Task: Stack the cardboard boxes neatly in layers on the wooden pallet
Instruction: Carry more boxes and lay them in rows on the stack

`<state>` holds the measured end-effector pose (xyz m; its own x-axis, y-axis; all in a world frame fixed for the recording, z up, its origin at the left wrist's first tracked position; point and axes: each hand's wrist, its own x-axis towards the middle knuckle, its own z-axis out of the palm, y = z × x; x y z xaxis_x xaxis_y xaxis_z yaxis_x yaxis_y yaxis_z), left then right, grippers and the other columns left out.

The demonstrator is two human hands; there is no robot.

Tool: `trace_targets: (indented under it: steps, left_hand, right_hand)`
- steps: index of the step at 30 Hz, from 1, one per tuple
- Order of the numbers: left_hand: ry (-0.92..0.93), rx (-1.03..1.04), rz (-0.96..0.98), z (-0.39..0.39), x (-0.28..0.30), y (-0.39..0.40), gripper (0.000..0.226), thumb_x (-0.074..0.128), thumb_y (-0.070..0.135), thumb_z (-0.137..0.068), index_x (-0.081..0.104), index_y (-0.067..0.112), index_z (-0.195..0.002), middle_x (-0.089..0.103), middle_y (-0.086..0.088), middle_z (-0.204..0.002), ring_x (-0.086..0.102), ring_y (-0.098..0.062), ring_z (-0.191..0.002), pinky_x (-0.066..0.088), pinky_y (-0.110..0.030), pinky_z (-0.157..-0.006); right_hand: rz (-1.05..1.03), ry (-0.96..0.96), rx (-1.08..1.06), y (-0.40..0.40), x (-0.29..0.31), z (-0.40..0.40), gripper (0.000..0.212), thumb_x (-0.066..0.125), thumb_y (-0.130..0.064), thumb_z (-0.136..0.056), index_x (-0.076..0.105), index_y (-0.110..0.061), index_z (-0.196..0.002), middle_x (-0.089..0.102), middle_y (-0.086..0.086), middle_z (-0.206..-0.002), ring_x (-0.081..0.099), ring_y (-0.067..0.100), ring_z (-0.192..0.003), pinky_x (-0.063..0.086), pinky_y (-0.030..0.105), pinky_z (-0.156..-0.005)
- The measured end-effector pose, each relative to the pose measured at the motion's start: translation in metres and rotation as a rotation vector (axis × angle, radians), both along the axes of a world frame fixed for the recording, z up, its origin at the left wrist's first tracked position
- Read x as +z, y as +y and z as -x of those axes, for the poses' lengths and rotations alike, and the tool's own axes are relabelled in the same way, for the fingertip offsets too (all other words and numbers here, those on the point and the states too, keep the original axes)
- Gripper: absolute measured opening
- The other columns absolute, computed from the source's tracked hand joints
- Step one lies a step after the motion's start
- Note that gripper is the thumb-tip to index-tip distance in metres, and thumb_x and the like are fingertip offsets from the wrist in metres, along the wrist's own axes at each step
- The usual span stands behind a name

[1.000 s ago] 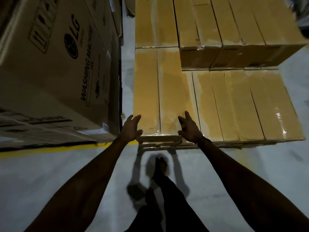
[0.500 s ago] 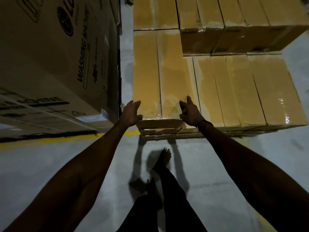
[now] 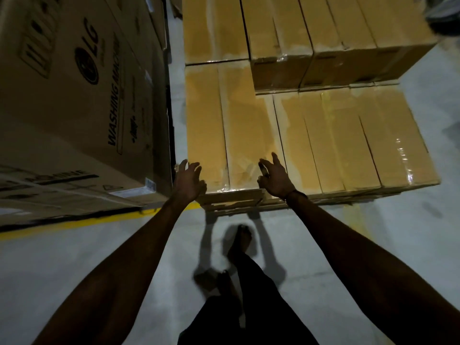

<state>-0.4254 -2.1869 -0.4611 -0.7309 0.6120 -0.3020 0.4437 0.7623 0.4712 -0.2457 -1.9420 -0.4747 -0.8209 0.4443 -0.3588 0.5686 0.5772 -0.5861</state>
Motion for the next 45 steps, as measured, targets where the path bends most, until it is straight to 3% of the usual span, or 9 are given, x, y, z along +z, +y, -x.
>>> trace_targets:
  steps: [5, 10, 14, 23, 27, 31, 36, 41, 45]
  left_hand:
    - [-0.064, 0.076, -0.200, -0.016, 0.040, 0.012, 0.042, 0.074, 0.011, -0.091, 0.063, 0.007, -0.131, 0.056, -0.014, -0.137, 0.055, -0.023, -0.124, 0.040, -0.017, -0.098]
    - [-0.109, 0.105, -0.321, -0.046, 0.077, 0.025, 0.034, 0.076, 0.022, -0.091, 0.066, 0.024, -0.124, 0.060, -0.001, -0.132, 0.061, -0.017, -0.113, 0.055, -0.037, -0.087]
    - [-0.098, 0.039, -0.366, -0.061, 0.095, 0.039, 0.028, 0.074, 0.022, -0.093, 0.066, 0.027, -0.120, 0.060, -0.001, -0.130, 0.065, -0.015, -0.111, 0.053, -0.031, -0.081]
    - [-0.121, -0.147, -0.471, -0.118, 0.116, 0.068, 0.024, 0.072, 0.023, -0.096, 0.067, 0.020, -0.120, 0.062, -0.004, -0.132, 0.068, -0.012, -0.100, 0.052, -0.030, -0.086]
    - [-0.220, -0.233, -0.498, -0.166, 0.121, 0.088, 0.024, 0.072, 0.020, -0.096, 0.068, 0.020, -0.119, 0.063, 0.000, -0.134, 0.069, -0.005, -0.097, 0.054, -0.026, -0.087]
    - [-0.287, -0.290, -0.484, -0.240, 0.124, 0.116, 0.021, 0.072, 0.016, -0.095, 0.070, 0.017, -0.116, 0.068, 0.001, -0.126, 0.066, 0.007, -0.089, 0.048, -0.007, -0.073]
    - [-0.378, -0.411, -0.425, -0.339, 0.127, 0.148, 0.022, 0.071, 0.017, -0.094, 0.070, 0.022, -0.116, 0.070, 0.007, -0.121, 0.071, -0.005, -0.093, 0.056, -0.024, -0.079]
    - [-0.393, -0.476, -0.358, -0.432, 0.124, 0.193, 0.024, 0.073, 0.016, -0.093, 0.071, 0.016, -0.117, 0.072, 0.004, -0.109, 0.069, -0.007, -0.090, 0.044, -0.004, -0.064]
    - [-0.387, -0.522, -0.326, -0.507, 0.117, 0.252, 0.026, 0.073, 0.010, -0.092, 0.072, 0.010, -0.117, 0.072, -0.004, -0.110, 0.067, -0.017, -0.100, 0.052, -0.020, -0.082]
  right_hand:
    - [0.010, 0.103, -0.090, 0.015, 0.038, -0.018, 0.053, 0.070, -0.019, -0.096, 0.054, -0.008, -0.145, 0.032, 0.026, -0.161, 0.032, 0.036, -0.150, 0.038, 0.046, -0.113]
    - [0.055, 0.203, -0.226, 0.031, 0.073, -0.051, 0.049, 0.074, -0.023, -0.094, 0.058, -0.014, -0.140, 0.036, 0.021, -0.160, 0.044, 0.039, -0.143, 0.042, 0.055, -0.109]
    - [0.077, 0.298, -0.354, 0.043, 0.094, -0.091, 0.045, 0.075, -0.024, -0.094, 0.061, -0.020, -0.136, 0.035, 0.015, -0.162, 0.058, 0.037, -0.127, 0.049, 0.051, -0.103]
    - [0.067, 0.403, -0.664, 0.023, 0.125, -0.230, 0.039, 0.072, -0.022, -0.096, 0.062, -0.018, -0.134, 0.040, 0.011, -0.159, 0.057, 0.030, -0.125, 0.050, 0.044, -0.101]
    - [0.002, 0.428, -0.814, -0.002, 0.128, -0.305, 0.035, 0.072, -0.022, -0.095, 0.065, -0.018, -0.129, 0.063, 0.011, -0.136, 0.063, 0.026, -0.120, 0.053, 0.041, -0.100]
    - [0.000, 0.443, -1.026, -0.032, 0.131, -0.390, 0.038, 0.076, -0.020, -0.093, 0.067, -0.014, -0.130, 0.059, -0.002, -0.136, 0.064, 0.021, -0.117, 0.047, 0.007, -0.087]
    - [0.026, 0.464, -1.236, -0.047, 0.121, -0.489, 0.037, 0.077, -0.014, -0.091, 0.068, -0.011, -0.127, 0.059, -0.003, -0.130, 0.065, 0.026, -0.116, 0.042, -0.001, -0.076]
    - [0.052, 0.469, -1.361, -0.036, 0.107, -0.583, 0.037, 0.078, -0.018, -0.091, 0.068, -0.017, -0.126, 0.062, -0.001, -0.136, 0.068, 0.022, -0.106, 0.045, 0.012, -0.075]
    - [0.047, 0.480, -1.427, -0.007, 0.101, -0.667, 0.036, 0.077, -0.023, -0.092, 0.068, -0.021, -0.126, 0.065, 0.003, -0.133, 0.069, 0.018, -0.106, 0.050, 0.017, -0.077]
